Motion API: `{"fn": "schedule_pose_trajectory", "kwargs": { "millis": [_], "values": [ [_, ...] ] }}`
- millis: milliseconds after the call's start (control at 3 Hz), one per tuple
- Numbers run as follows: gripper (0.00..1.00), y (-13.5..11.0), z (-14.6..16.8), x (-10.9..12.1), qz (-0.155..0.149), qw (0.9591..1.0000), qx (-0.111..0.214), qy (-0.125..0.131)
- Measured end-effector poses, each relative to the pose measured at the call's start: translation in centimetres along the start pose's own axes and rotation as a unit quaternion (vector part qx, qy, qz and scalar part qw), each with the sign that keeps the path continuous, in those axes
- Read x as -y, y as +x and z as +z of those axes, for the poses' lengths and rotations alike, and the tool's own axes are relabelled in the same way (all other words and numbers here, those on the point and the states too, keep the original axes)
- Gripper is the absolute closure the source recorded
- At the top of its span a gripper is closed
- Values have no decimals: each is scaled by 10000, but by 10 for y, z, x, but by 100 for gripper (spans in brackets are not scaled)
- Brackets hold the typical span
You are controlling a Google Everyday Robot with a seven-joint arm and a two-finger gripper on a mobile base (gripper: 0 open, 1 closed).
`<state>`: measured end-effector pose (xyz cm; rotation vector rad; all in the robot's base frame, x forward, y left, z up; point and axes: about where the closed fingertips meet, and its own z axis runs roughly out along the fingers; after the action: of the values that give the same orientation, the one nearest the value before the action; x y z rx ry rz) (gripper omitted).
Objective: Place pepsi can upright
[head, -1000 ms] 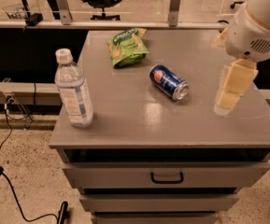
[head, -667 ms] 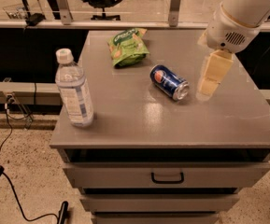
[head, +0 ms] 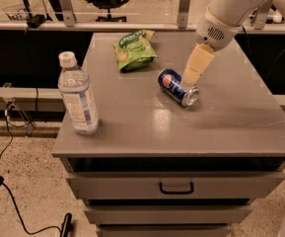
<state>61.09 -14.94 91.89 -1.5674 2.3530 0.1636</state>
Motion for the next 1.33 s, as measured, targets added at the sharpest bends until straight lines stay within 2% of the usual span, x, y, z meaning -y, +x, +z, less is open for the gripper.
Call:
{"fn": "schedule_pose_trajectory", "kwargs": {
  "millis": [333,667,1000,1333],
  "values": [
    [0,-12,10,0,633,9980,-29,-29],
    [0,-24,22,-9,994,9948,-190,105],
    [0,-31,45,-17,1110,9928,-381,255],
    [0,-33,77,-22,1123,9914,-596,300]
  ]
}}
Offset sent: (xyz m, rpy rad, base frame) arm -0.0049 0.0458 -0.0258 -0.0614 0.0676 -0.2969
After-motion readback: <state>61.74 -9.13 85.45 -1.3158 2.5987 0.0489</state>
